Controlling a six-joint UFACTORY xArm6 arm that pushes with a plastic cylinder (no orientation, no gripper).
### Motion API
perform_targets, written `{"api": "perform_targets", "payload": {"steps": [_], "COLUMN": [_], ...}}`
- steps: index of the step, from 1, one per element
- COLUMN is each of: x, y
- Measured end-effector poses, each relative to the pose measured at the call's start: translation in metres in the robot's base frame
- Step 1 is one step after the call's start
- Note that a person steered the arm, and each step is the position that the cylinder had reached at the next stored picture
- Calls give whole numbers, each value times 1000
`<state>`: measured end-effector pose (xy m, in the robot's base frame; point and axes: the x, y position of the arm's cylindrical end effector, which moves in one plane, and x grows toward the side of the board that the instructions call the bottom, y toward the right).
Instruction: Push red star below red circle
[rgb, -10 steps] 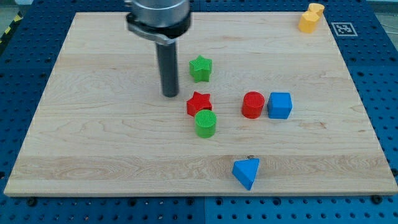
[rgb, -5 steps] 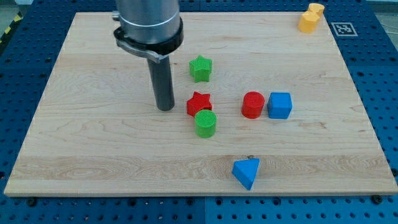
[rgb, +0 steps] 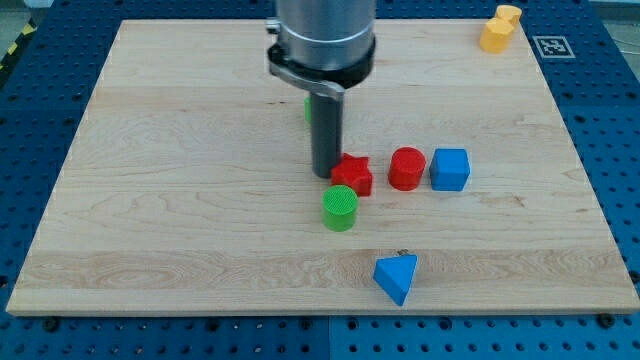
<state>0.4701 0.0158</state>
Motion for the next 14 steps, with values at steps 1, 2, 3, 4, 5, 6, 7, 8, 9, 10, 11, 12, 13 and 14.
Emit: {"api": "perform_targets", "payload": {"steps": [1, 2, 3, 4, 5, 6, 7, 8, 9, 10, 11, 12, 13, 14], "x": [0, 3, 5, 8, 16, 16, 25, 41, 41, 45, 48, 44, 25, 20], "y": [20, 38, 44, 44, 44, 44, 57, 79, 79, 85, 90, 83, 75, 74]}}
